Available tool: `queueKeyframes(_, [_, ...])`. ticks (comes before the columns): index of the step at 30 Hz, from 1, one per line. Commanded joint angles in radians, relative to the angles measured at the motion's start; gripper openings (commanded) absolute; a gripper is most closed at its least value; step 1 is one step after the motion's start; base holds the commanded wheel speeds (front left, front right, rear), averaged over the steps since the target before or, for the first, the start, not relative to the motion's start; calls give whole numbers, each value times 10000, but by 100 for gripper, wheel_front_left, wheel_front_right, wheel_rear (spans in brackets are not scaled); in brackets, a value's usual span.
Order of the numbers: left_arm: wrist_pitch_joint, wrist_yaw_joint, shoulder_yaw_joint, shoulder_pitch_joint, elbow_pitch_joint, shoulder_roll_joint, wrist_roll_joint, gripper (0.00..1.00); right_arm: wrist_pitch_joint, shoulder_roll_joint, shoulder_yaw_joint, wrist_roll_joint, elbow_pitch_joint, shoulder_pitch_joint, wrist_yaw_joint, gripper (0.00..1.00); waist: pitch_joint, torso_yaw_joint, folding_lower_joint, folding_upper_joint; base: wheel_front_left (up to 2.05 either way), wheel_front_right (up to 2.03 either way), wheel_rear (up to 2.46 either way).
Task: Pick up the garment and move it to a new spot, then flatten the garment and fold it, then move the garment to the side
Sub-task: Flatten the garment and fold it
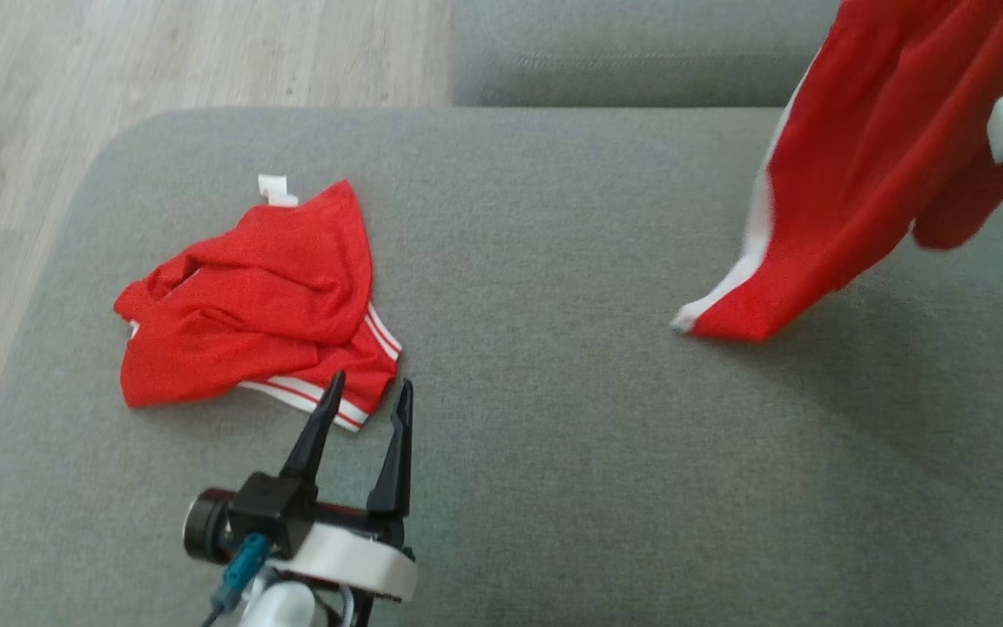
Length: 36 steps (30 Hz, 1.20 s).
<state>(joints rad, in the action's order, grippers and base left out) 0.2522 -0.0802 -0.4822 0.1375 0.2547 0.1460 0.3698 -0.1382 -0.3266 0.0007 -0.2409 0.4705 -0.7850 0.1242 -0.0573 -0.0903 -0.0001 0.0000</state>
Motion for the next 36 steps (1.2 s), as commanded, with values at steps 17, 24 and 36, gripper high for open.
queueKeyframes(17, [95, 126, 272, 333, -504, -47, -192, 100, 1548, -1455, 911, -30, -2761, 110, 65, 0, -631, -637, 1, 0, 0, 0, 0])
queueKeyframes(24, [90, 377, 2, 1020, -333, -189, -309, 100, 1257, -2167, 1828, -408, 53, -703, 65, 0, -1763, -1556, 1, 0, 0, 0, 0])
queueKeyframes(36, [94, 515, 153, 1349, -49, -598, -342, 100, 1179, -1940, 101, -1839, 4228, -1897, 65, 100, -2081, -2077, 1, 0, 0, 0, 0])
